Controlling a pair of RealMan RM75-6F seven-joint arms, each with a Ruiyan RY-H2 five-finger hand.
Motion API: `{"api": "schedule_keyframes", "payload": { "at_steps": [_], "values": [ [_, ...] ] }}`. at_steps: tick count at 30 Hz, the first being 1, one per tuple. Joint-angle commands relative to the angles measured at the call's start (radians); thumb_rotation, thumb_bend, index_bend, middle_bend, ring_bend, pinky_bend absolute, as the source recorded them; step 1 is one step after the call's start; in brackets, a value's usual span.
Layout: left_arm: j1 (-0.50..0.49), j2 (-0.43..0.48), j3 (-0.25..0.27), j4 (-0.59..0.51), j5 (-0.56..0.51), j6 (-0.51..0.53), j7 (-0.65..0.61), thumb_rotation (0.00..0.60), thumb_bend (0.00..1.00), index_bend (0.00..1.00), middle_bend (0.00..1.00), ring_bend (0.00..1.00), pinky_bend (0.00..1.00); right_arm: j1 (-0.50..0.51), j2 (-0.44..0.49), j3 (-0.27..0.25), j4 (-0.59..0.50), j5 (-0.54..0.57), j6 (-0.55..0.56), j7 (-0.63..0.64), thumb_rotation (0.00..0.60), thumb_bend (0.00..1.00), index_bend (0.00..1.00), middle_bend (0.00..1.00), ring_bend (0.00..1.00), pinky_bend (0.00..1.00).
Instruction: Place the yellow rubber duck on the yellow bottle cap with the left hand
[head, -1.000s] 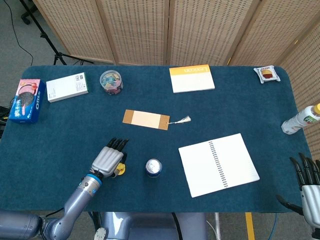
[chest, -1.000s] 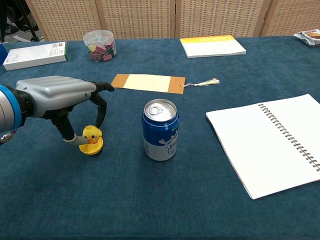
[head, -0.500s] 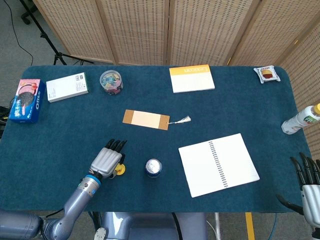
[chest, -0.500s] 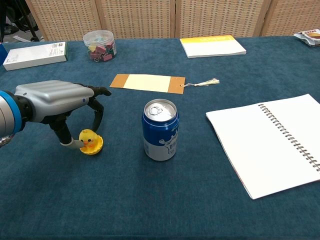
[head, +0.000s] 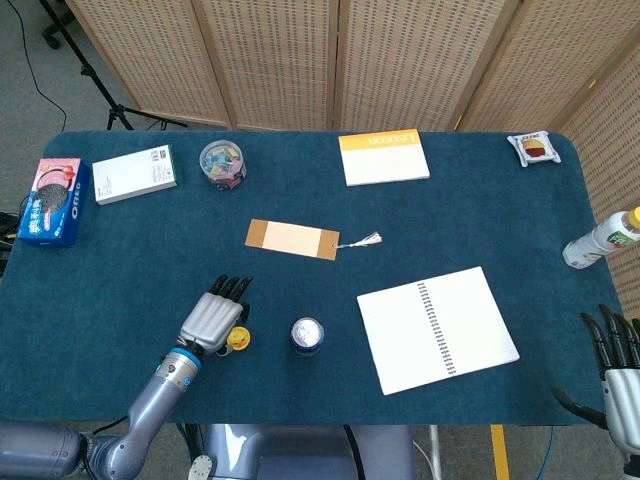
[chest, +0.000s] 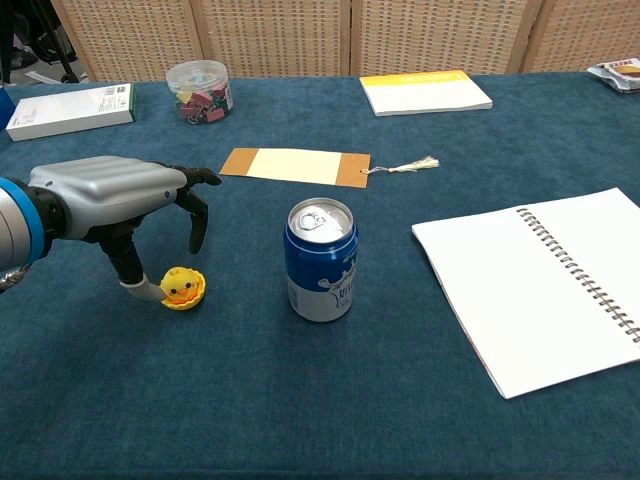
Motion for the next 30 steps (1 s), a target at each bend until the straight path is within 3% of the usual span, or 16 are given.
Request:
{"api": "schedule_keyframes", "payload": {
  "at_steps": [1,8,15,22,30],
  "values": [
    [0.002,0.009,-0.007,-0.003,0.002,0.003,-0.008,0.6,0.1,0.46,0.0,0.02,0.0,0.0,0.0,0.0,0.001,-0.001,0.0,0.001,0.6,0.0,0.03,0.0,0.0,0.0],
    [0.031,0.089,-0.049,-0.003,0.02,0.045,-0.076,0.6,0.1,0.42,0.0,0.02,0.0,0.002,0.001,0.001,0.003,0.001,-0.006,0.006,0.6,0.0,0.03,0.0,0.0,0.0],
    [0.142,0.241,-0.08,0.022,0.094,0.105,-0.301,0.6,0.1,0.36,0.0,0.02,0.0,0.011,-0.003,0.003,0.001,0.01,-0.026,-0.003,0.6,0.0,0.03,0.0,0.0,0.0],
    [0.321,0.345,-0.048,0.093,0.246,0.213,-0.602,0.6,0.1,0.32,0.0,0.02,0.0,0.026,-0.013,0.006,0.0,0.026,-0.059,-0.026,0.6,0.0,0.03,0.0,0.0,0.0],
    [0.505,0.331,-0.002,0.227,0.359,0.34,-0.839,0.6,0.1,0.31,0.0,0.02,0.0,0.043,-0.027,0.011,0.0,0.044,-0.089,-0.049,0.6,0.0,0.03,0.0,0.0,0.0]
  ]
}}
